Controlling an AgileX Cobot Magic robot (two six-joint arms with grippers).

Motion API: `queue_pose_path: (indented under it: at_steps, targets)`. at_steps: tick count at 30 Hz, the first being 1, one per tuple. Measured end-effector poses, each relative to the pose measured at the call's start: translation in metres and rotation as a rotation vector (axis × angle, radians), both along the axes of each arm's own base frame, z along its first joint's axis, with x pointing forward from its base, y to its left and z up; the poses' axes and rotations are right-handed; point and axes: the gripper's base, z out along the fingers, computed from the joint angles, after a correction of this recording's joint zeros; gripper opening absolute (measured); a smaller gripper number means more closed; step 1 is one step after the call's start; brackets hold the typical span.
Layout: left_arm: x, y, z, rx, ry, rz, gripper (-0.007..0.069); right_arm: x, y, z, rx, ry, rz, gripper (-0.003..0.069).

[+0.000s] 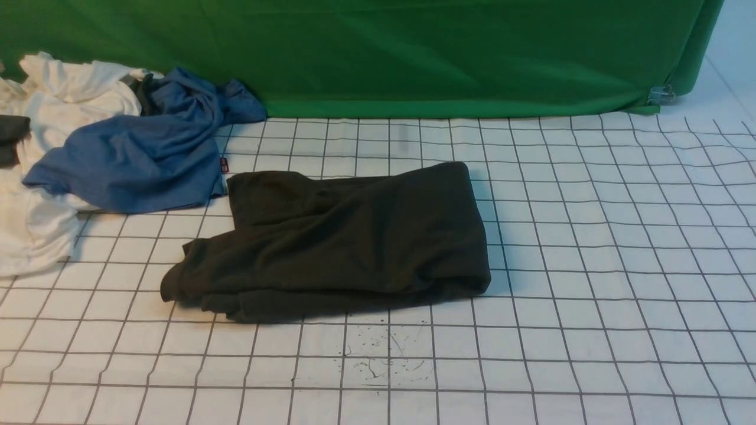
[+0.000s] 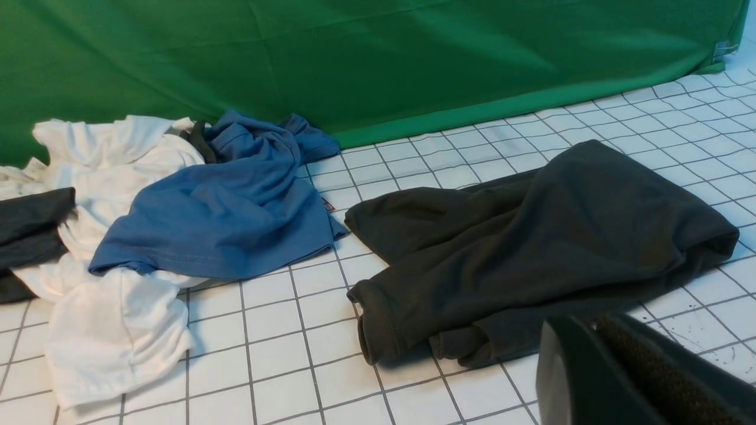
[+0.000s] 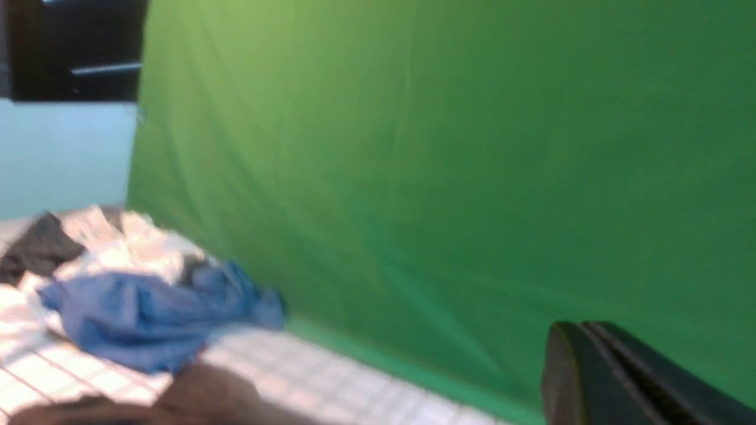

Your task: Fold a long-sleeved shirt over a white checkered tablecloth.

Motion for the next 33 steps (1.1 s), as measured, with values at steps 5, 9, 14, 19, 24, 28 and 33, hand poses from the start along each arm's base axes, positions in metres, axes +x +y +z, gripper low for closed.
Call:
queue_pose_path:
  at_steps: [5,9,14,19,24,28,33]
  targets:
    - [0.0,0.0,0.0,0.0,0.0,0.0,-0.0009,-0.009,-0.021,-0.071,0.012,0.121,-0.171,0.0013]
    - [0.0,0.0,0.0,0.003,-0.001,-0.001,-0.0009,-0.021,-0.038,-0.121,-0.007,0.219,-0.358,0.0013]
    - [0.0,0.0,0.0,0.003,-0.001,-0.001,-0.0009,-0.03,-0.05,-0.142,-0.016,0.262,-0.522,0.0011]
    - [0.0,0.0,0.0,0.003,-0.001,-0.001,-0.0009,-0.037,-0.052,-0.147,-0.023,0.297,-0.566,0.0011]
    - [0.0,0.0,0.0,0.003,-0.001,-0.001,-0.0009,-0.039,-0.052,-0.15,-0.055,0.321,-0.546,0.0011]
    - [0.0,0.0,0.0,0.007,-0.002,-0.001,-0.0009,-0.039,-0.051,-0.151,-0.059,0.328,-0.529,0.0011]
    - [0.0,0.0,0.0,0.018,-0.004,-0.003,-0.0009,-0.039,-0.051,-0.151,-0.059,0.327,-0.528,0.0013]
